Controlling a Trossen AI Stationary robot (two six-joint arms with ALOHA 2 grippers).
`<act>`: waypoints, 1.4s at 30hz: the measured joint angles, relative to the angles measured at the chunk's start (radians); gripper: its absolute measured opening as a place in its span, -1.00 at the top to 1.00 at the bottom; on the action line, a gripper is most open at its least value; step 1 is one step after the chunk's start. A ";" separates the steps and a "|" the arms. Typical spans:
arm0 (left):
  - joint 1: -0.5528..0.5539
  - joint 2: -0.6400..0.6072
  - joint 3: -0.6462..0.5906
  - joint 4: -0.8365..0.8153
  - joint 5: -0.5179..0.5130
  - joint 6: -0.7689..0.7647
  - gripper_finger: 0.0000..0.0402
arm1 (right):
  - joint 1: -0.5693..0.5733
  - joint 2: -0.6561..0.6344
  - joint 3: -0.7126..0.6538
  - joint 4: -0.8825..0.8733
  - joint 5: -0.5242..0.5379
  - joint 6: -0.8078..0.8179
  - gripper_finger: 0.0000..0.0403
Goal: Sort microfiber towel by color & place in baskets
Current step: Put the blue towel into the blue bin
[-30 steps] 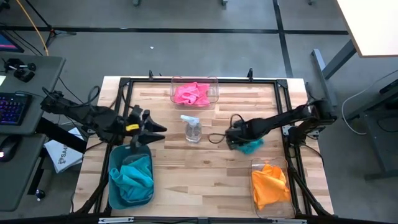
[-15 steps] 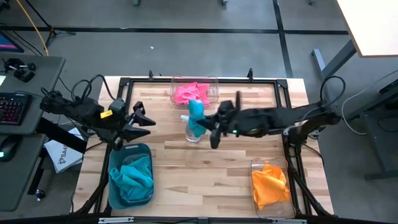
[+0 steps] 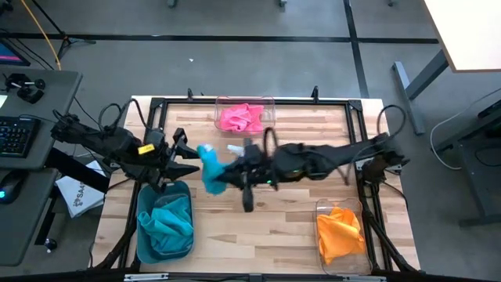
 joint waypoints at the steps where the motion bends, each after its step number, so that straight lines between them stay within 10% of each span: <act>1: 0.000 0.011 0.000 0.000 0.004 -0.014 0.14 | -0.007 0.021 0.022 0.001 -0.030 -0.005 0.99; 32: 0.024 0.266 0.000 0.502 0.381 -0.092 0.16 | -0.035 0.084 0.134 0.053 -0.269 0.046 0.97; 42: 0.091 0.204 0.000 0.394 0.462 -0.098 0.92 | -0.037 0.075 0.134 0.049 -0.227 0.062 0.36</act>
